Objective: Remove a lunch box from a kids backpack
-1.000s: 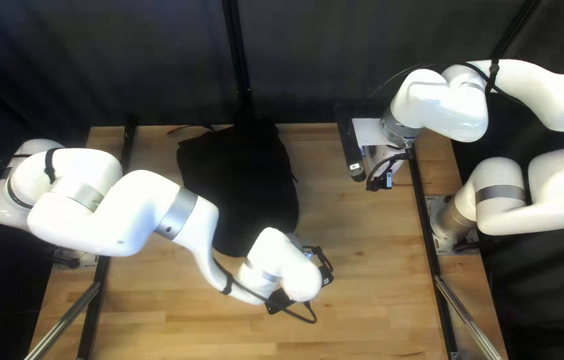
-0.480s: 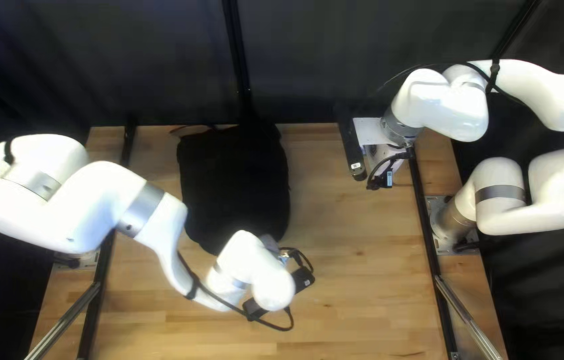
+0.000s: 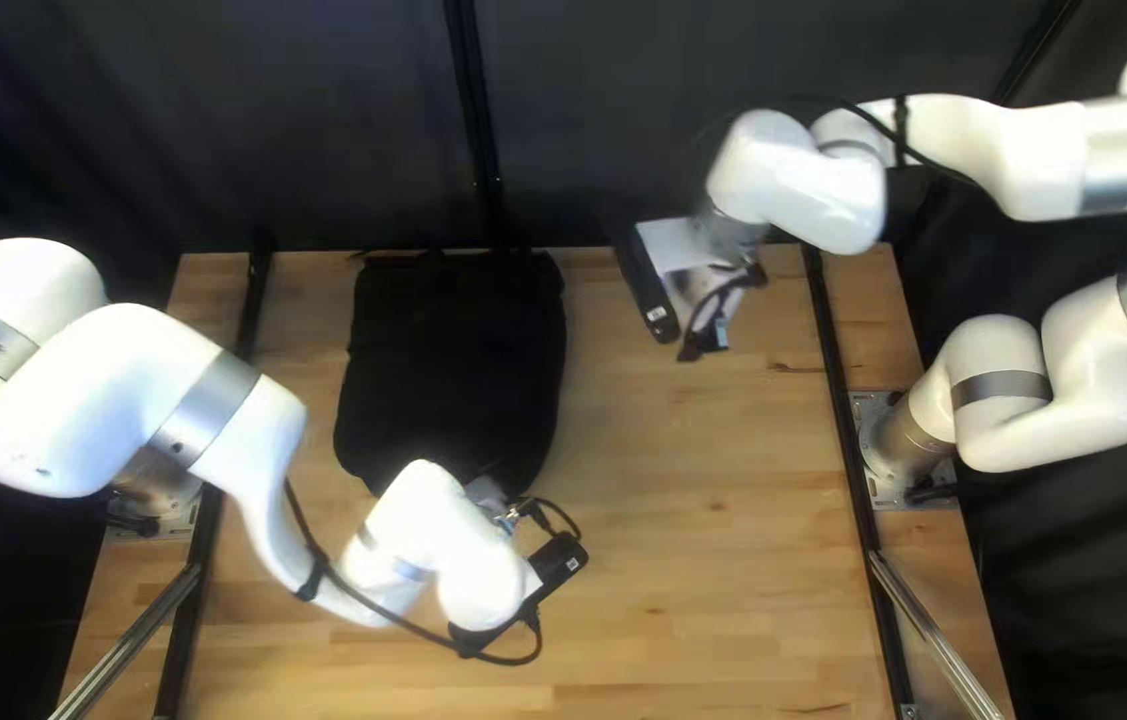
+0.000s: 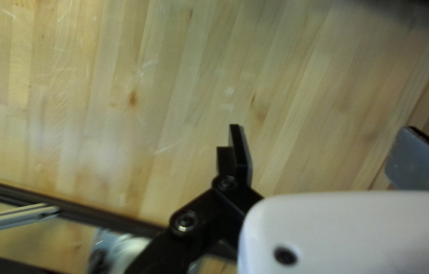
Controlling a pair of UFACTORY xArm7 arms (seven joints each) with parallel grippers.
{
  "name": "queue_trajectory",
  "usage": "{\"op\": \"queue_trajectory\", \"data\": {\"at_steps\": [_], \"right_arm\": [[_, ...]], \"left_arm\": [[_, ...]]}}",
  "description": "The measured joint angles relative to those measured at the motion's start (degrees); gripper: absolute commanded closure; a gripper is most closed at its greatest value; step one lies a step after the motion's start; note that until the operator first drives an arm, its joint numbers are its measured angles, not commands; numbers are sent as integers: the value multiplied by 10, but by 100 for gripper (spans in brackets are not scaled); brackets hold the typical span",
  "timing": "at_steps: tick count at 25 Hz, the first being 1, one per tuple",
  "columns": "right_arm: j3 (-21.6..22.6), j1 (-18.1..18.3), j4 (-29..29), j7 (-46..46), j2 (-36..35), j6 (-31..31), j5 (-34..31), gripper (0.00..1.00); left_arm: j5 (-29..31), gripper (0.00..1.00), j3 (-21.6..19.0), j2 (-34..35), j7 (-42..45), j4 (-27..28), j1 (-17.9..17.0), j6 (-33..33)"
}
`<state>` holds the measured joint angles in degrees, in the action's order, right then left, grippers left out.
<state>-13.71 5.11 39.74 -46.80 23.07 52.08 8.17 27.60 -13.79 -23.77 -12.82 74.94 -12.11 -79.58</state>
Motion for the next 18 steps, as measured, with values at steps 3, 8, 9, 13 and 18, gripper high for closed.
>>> {"op": "queue_trajectory", "data": {"at_steps": [3,8,9,13,18], "right_arm": [[-36,-19,29,-85,-45,-20,60,0],[-50,-30,39,-114,-58,-18,89,0],[-50,-31,39,-114,-58,-18,89,0],[-50,-31,39,-115,-58,-18,90,0],[-52,-33,39,-126,-63,-22,93,0]], "left_arm": [[-1,100,0,2,21,-4,-4,6],[4,100,5,-4,52,-3,-8,14],[6,100,6,-5,57,-2,-8,16],[9,100,8,-6,77,-3,-11,20],[10,100,10,7,95,-10,-13,22]]}}
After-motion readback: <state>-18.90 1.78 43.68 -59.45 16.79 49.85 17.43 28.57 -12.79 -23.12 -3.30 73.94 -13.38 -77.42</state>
